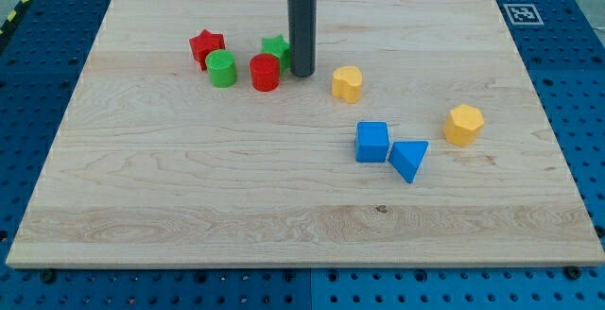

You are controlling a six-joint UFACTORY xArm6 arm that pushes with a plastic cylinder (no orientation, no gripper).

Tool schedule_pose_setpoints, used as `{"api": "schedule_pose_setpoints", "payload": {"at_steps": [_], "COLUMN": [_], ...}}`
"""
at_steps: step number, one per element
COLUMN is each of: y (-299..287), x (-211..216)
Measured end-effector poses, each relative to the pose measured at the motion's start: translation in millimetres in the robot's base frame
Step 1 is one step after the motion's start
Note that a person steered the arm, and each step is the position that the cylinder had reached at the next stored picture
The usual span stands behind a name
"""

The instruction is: Push the yellow heart closer to the yellow hexagon

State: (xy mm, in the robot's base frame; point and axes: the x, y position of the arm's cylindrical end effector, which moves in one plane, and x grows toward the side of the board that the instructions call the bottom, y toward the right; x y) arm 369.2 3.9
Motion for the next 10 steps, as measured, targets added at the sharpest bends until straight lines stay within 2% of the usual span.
{"api": "schedule_pose_setpoints", "payload": {"at_steps": [6,10], "y": [84.3,123.6], "x": [69.5,73.1]}}
